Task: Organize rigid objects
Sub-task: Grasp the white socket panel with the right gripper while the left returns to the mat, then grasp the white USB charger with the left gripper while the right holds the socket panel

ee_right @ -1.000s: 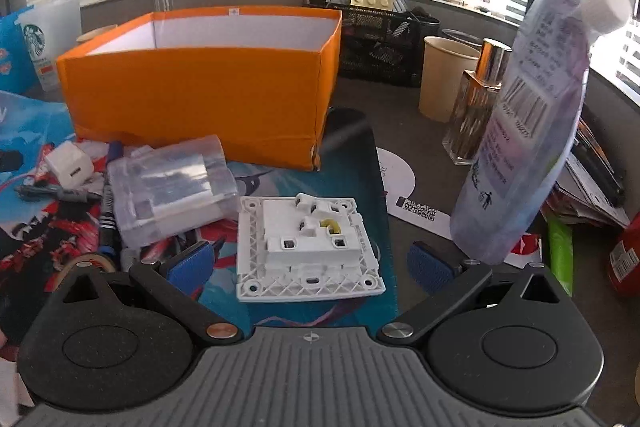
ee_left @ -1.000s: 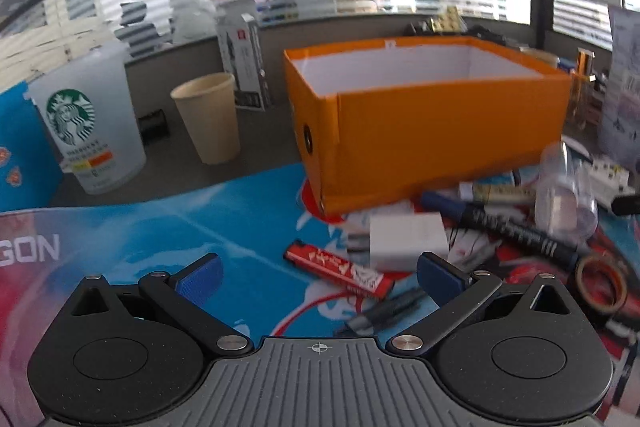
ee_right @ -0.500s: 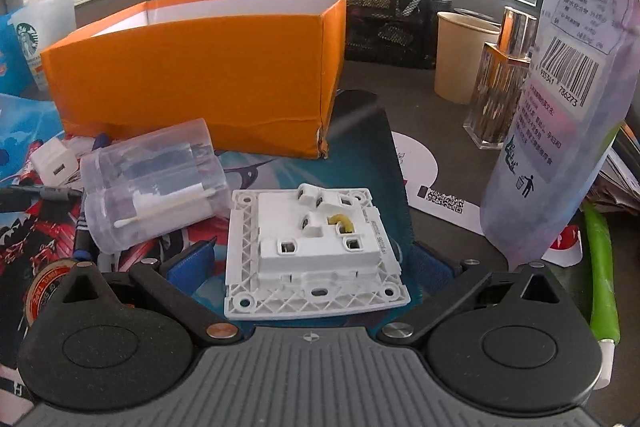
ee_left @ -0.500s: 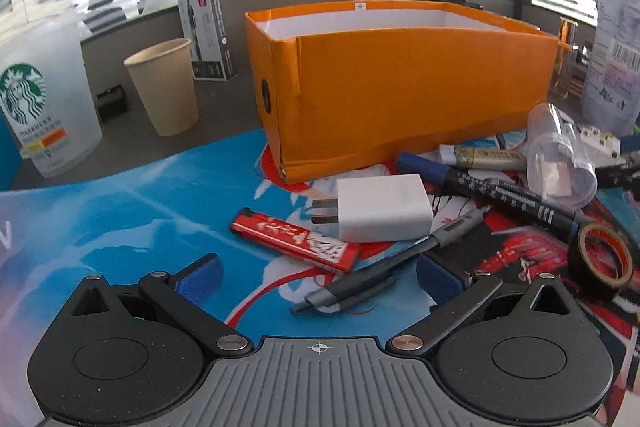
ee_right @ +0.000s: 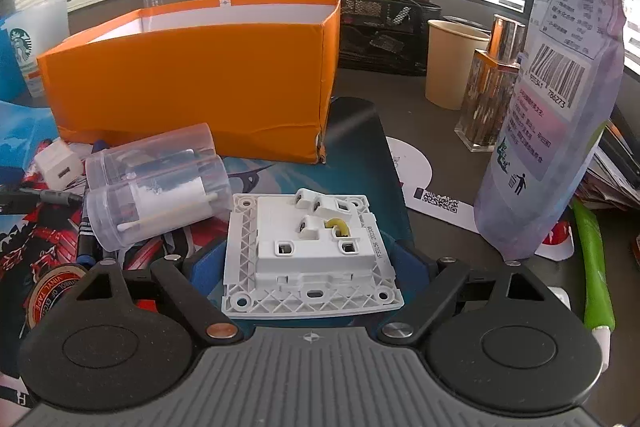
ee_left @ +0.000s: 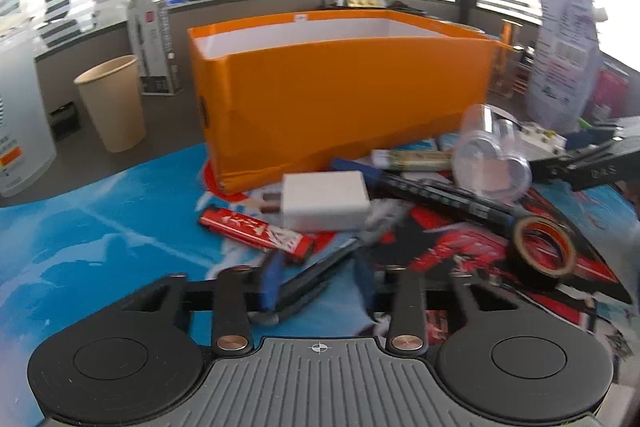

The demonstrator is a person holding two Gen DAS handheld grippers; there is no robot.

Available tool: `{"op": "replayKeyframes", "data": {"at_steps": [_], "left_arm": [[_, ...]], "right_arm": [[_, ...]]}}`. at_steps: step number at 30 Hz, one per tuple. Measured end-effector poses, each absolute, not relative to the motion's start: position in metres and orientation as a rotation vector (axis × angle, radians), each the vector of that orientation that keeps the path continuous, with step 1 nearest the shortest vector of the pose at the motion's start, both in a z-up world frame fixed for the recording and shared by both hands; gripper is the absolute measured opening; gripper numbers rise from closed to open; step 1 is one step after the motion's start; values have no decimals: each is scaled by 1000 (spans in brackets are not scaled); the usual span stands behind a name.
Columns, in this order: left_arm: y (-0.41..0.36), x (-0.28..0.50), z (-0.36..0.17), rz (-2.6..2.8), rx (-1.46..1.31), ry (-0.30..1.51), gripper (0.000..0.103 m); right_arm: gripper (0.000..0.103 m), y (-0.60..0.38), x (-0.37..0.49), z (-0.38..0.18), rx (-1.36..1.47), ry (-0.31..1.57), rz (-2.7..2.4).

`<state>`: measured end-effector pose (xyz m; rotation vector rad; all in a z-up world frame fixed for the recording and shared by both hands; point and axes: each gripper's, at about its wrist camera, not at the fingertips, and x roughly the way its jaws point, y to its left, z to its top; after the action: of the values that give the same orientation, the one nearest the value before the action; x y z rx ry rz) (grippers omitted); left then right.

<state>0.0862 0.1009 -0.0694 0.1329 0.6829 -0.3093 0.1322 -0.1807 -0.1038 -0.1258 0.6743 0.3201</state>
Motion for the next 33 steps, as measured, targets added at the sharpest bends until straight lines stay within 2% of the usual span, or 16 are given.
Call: {"op": "replayKeyframes", "data": {"at_steps": [4,6,16,27,29,33], "left_arm": [[94,78,-67,-364,127,707,10],[92,73,-66,-399,102,719,8],[78,57,-62,-385,63,722,7],[84,44,-32,-361,39,644,7],[84,44,-25,-360,45,629,4],[85,45,-15,-350,50,601,3]], "right_arm": [[85,-181,126,-104,-136,667,305],[85,-181,120,-104,-138,657,298],[84,-186,99,-98,-137,611,292],[84,-194,83,-78,-119,548,283],[84,-193,80,-73,-121,534,287],[84,-190,78,-63,-126,509,294]]}}
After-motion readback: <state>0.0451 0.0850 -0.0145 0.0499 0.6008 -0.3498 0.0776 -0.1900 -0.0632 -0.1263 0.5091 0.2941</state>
